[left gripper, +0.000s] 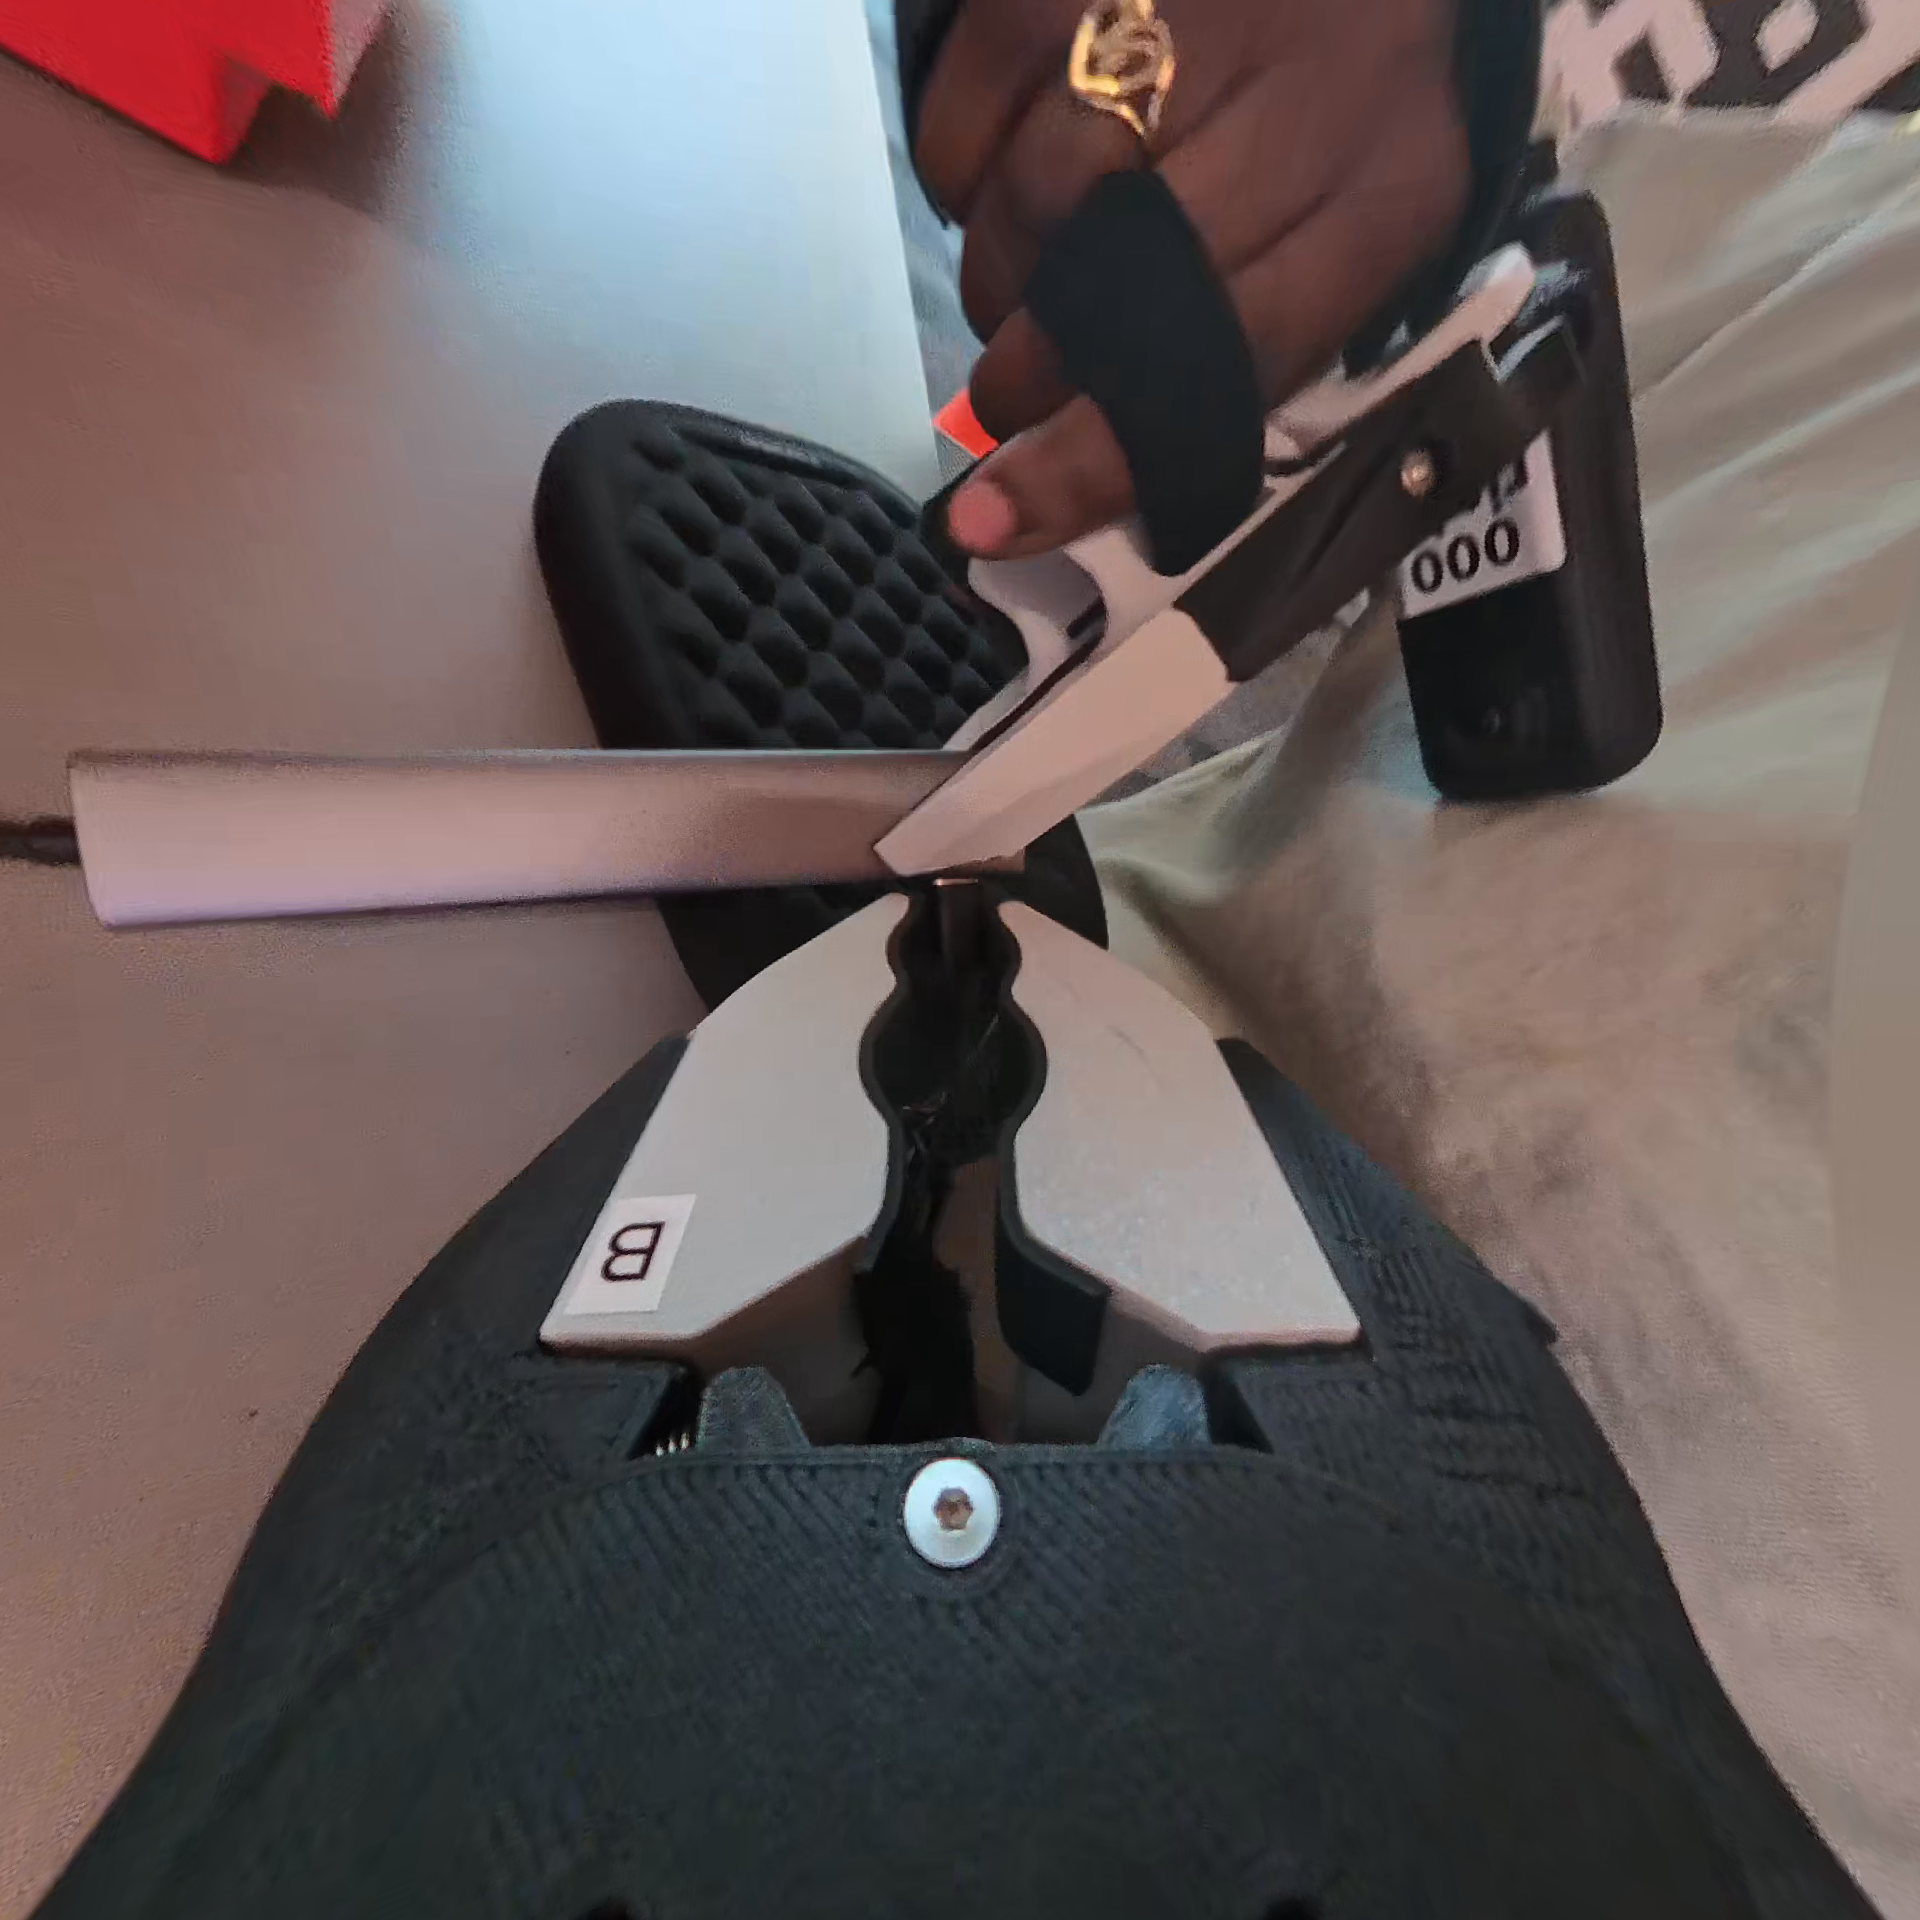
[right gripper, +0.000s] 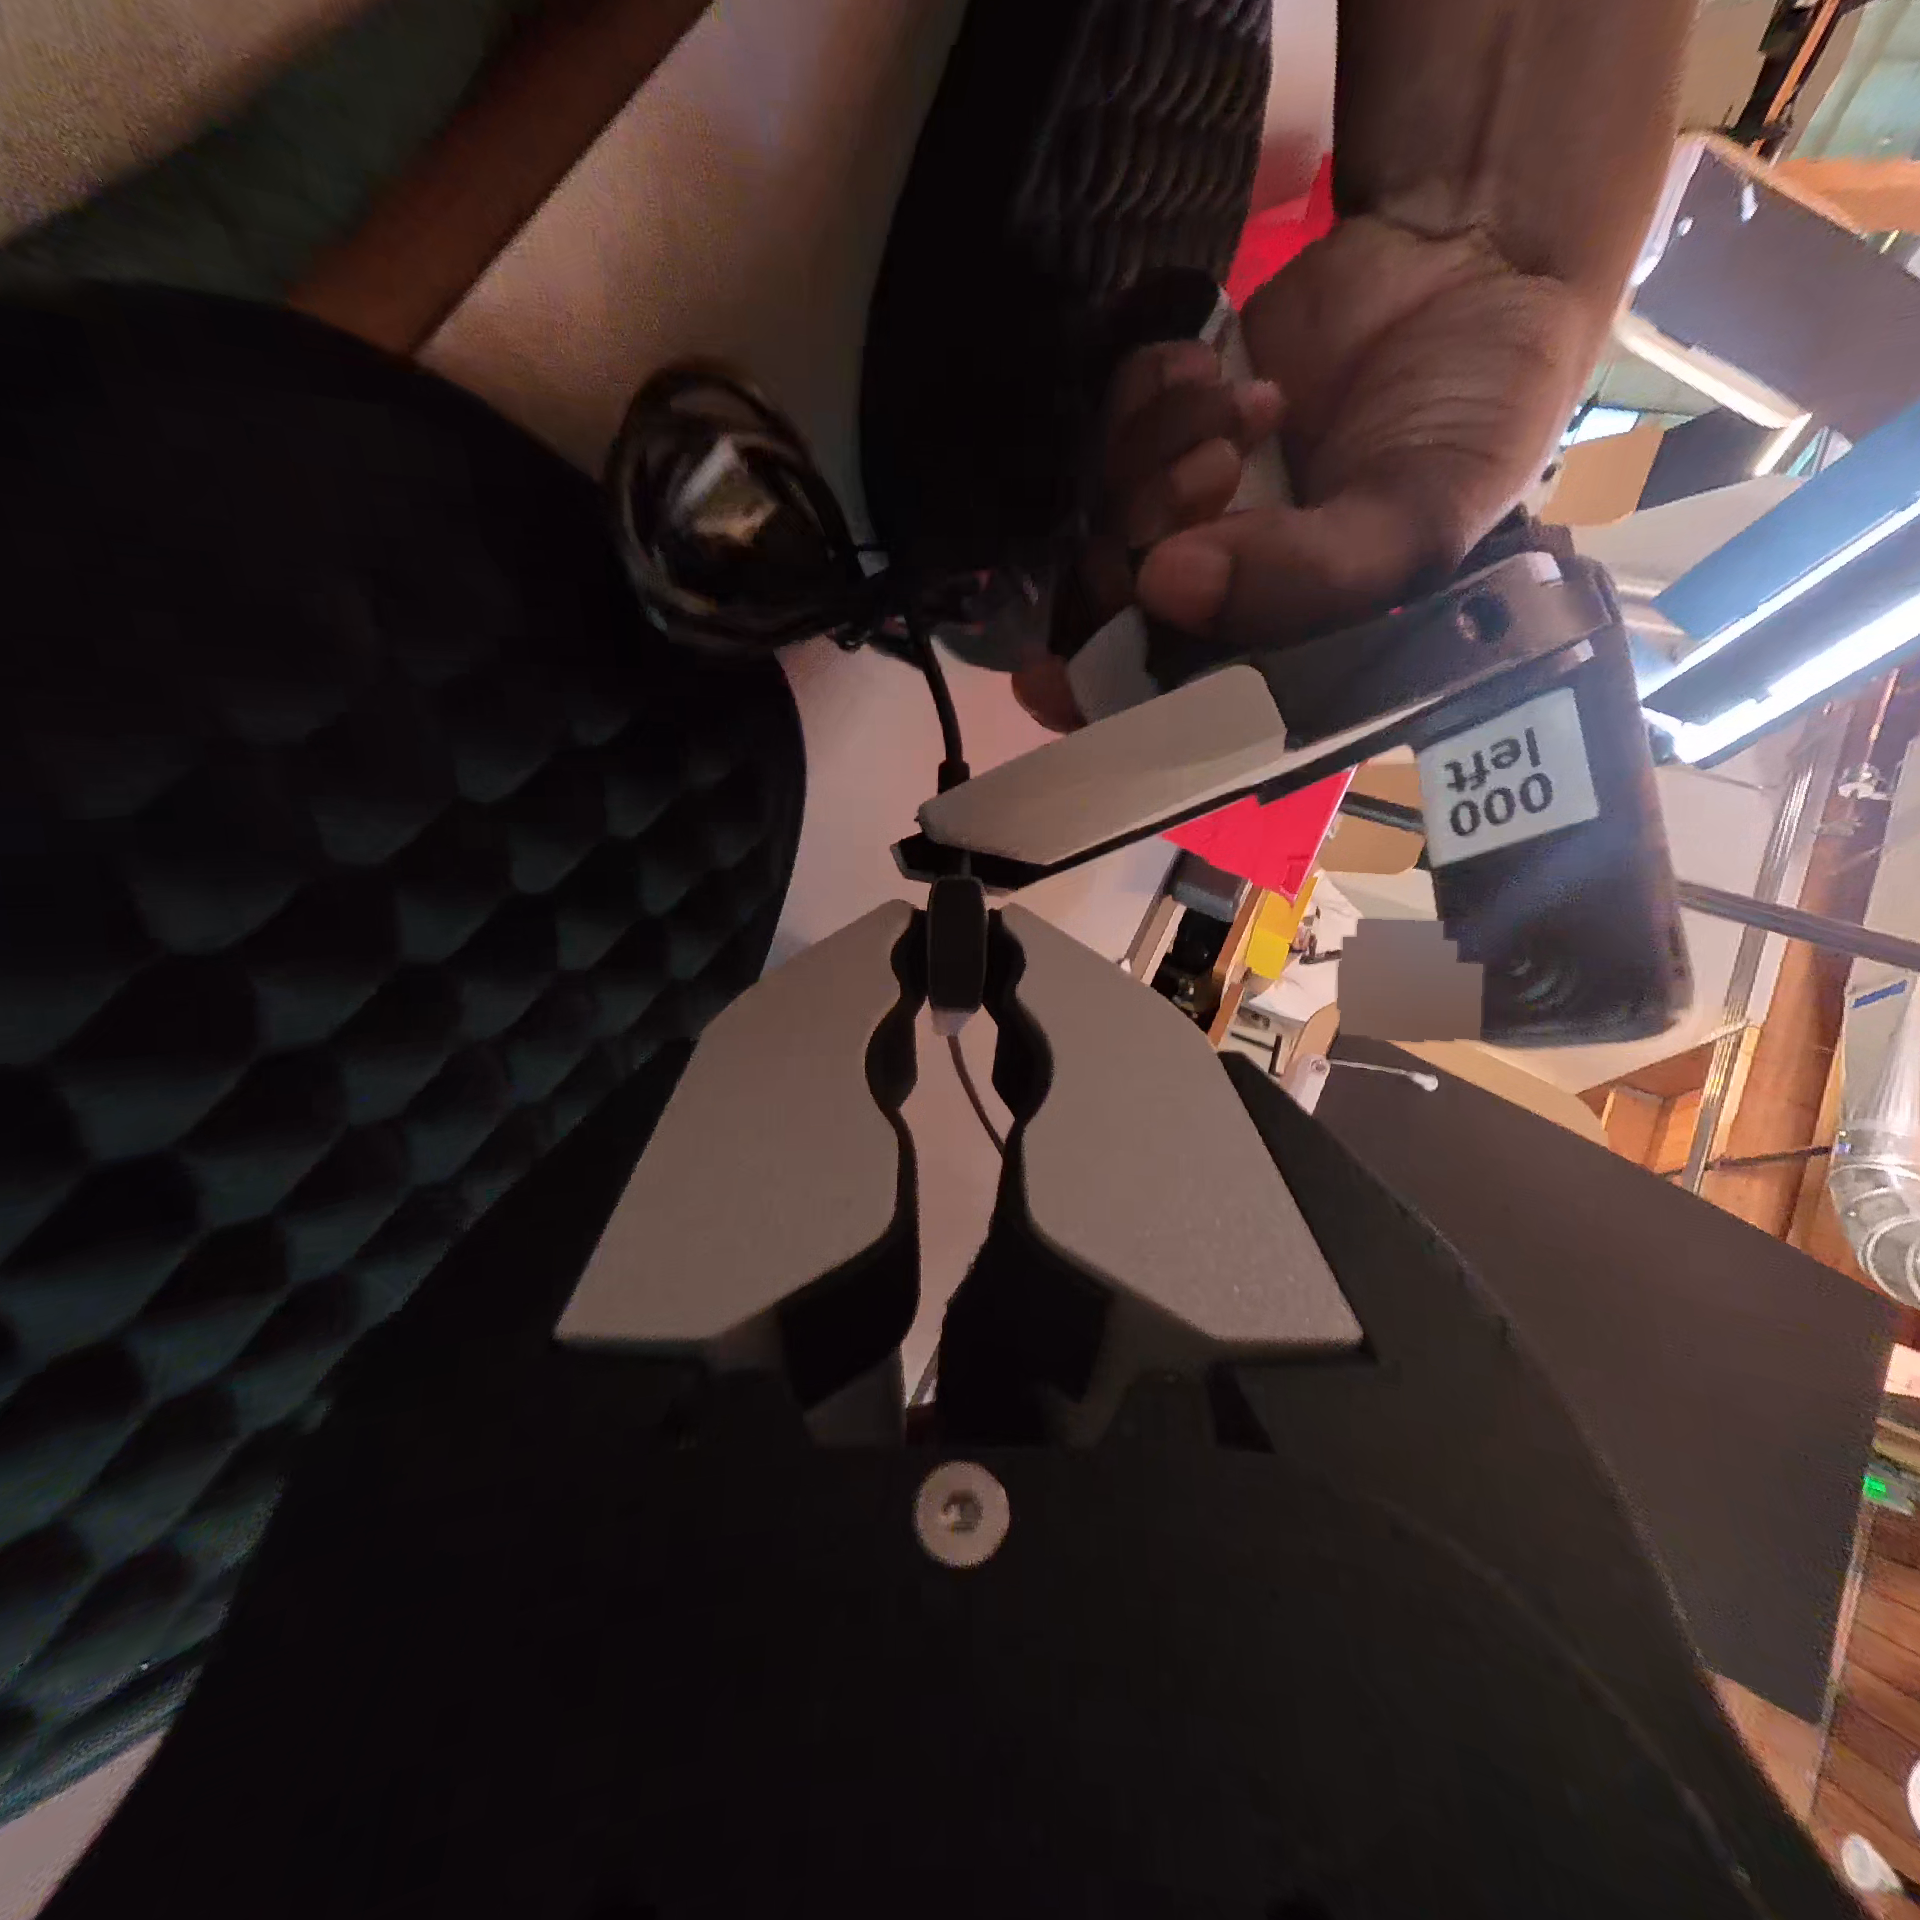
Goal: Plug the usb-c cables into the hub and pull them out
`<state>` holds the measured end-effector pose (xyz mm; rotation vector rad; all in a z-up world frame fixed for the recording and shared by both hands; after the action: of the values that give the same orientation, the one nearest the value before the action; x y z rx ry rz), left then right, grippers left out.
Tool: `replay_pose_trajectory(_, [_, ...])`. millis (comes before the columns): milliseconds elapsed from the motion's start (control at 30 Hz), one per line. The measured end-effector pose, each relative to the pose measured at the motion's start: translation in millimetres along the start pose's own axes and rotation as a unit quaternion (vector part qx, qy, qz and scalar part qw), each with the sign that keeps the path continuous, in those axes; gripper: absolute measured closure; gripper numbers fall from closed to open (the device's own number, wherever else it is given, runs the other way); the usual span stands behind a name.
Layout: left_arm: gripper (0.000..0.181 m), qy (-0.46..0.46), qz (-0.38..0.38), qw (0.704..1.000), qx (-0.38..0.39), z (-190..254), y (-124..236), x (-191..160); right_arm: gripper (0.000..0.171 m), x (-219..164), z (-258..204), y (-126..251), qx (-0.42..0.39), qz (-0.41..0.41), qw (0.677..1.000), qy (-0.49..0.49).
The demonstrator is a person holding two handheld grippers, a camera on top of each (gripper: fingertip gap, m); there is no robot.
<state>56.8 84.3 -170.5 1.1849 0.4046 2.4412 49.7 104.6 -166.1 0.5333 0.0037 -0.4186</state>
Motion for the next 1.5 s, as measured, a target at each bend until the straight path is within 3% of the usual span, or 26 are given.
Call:
replay_pose_trajectory(167, [0.170,-0.041,-0.005,0.998,0.048,-7,4,-1,0.162,-6,0,-7,-0.028,-0.006,0.999,-0.015])
replay_pose_trajectory(333, [0.168,-0.068,0.089,0.992,0.063,3,20,7,0.162,-8,19,-6,-0.119,0.025,0.990,-0.067])
replay_pose_trajectory(467, [0.168,-0.095,0.082,0.982,0.140,-4,18,2,0.162,-10,11,-12,-0.133,0.036,0.987,-0.084])
replay_pose_trajectory(767, [0.169,-0.136,0.013,0.968,0.209,-11,1,-7,0.155,-12,-21,2,-0.046,0.091,0.977,-0.187])
replay_pose_trajectory(933, [0.159,-0.172,0.106,0.961,0.191,14,17,12,0.137,-15,-22,22,-0.002,0.122,0.941,-0.315])
replay_pose_trajectory(1067, [0.139,-0.201,0.181,0.932,0.239,33,58,19,0.121,-27,5,40,-0.045,0.190,0.853,-0.484])
replay_pose_trajectory(1200, [0.131,-0.206,0.249,0.875,0.359,48,146,14,0.114,-48,34,57,-0.142,0.260,0.752,-0.589])
replay_pose_trajectory(1300, [0.136,-0.150,0.273,0.822,0.476,43,235,-11,0.117,-60,43,61,-0.206,0.270,0.729,-0.595])
replay_pose_trajectory(1367, [0.137,-0.046,0.252,0.806,0.533,20,285,-39,0.117,-63,47,61,-0.232,0.274,0.715,-0.599])
replay_pose_trajectory(1500, [0.136,0.114,0.185,0.834,0.507,-33,315,-80,0.121,-65,48,55,-0.270,0.289,0.683,-0.614])
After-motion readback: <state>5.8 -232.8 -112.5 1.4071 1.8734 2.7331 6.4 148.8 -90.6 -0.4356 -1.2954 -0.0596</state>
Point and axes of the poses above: each gripper's, where its closed fingertips meet, y back along the fingers, x out of its top, z = x × y across the jaws, the point moved 2 cm from there along y, back along the fingers
